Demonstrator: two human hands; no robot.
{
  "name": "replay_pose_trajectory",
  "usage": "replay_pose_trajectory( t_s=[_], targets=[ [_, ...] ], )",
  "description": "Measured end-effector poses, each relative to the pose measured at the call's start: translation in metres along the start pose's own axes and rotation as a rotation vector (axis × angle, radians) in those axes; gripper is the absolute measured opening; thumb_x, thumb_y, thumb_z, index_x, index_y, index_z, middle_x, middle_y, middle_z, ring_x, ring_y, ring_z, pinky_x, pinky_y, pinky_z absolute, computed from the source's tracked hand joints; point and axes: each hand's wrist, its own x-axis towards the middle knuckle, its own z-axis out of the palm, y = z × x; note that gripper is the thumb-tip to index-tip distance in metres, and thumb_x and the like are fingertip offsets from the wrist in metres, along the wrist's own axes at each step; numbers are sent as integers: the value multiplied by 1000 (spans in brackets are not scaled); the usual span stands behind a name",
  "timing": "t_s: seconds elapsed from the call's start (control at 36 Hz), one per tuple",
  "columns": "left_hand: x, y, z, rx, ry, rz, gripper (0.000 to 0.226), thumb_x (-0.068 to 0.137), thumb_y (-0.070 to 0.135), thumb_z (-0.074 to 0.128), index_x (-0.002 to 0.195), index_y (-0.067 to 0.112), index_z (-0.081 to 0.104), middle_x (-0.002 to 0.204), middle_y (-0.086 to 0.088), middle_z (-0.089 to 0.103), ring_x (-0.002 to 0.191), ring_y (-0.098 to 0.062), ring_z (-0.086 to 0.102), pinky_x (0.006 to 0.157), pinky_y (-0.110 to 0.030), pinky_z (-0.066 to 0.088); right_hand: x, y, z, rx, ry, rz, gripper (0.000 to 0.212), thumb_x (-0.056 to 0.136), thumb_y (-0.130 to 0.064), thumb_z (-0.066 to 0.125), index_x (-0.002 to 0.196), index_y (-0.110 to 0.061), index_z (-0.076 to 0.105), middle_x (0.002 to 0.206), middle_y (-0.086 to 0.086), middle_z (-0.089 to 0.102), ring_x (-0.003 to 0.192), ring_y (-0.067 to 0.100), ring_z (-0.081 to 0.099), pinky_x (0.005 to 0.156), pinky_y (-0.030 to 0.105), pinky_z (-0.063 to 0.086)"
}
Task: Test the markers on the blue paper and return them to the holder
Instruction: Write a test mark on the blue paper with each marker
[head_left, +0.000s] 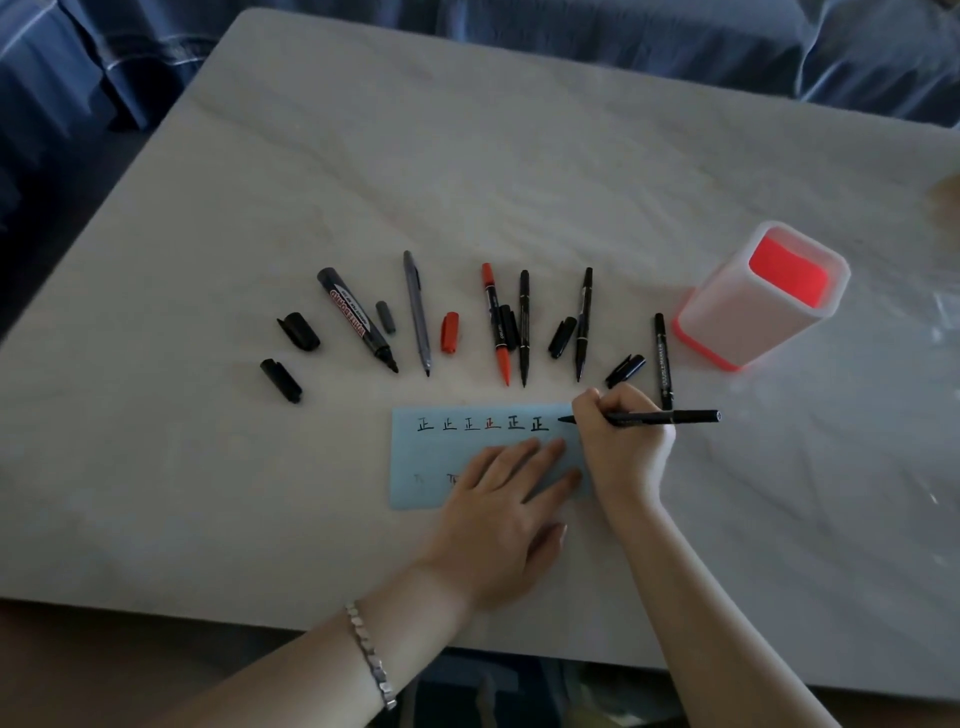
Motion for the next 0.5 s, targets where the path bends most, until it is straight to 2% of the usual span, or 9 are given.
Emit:
replay_pose_trajectory(
  t_s=[0.11, 0.17, 0.42, 0.5],
  targets=[
    [0, 0, 0, 6, -8, -1, 44, 84, 41, 43, 121, 25, 60, 132, -3, 56, 124, -20, 39, 102, -35, 25, 1, 3, 2, -14, 55, -37, 42, 74, -3, 59, 45, -18, 33, 41, -7, 31, 44, 7, 29, 46, 17, 26],
    [0, 0, 0, 1, -5, -3, 44, 84, 41, 43, 121, 25, 60, 132, -3, 56, 124, -20, 39, 102, -36, 25, 1, 4, 2, -5, 55, -45, 42, 73, -4, 59, 44, -20, 33, 39, -7, 36, 43, 7, 30, 46, 15, 26],
    [0, 1, -2, -4, -15, -3, 44, 84, 41, 42, 121, 24, 59, 134, -4, 55, 124, -22, 44, 103, -36, 27, 0, 2, 0, 11, 26, -18, 30, 73, 2, 60, 48, -1, 42, 39, -8, 40, 42, 5, 35, 44, 11, 28],
    [0, 1, -2, -6, -24, -12, 44, 85, 41, 42, 122, 24, 59, 134, -3, 54, 124, -22, 47, 103, -36, 27, -1, 2, 0, -2, 20, -14, 33, 70, 3, 58, 47, -5, 36, 41, -5, 34, 44, 8, 28, 43, 14, 24]
  ],
)
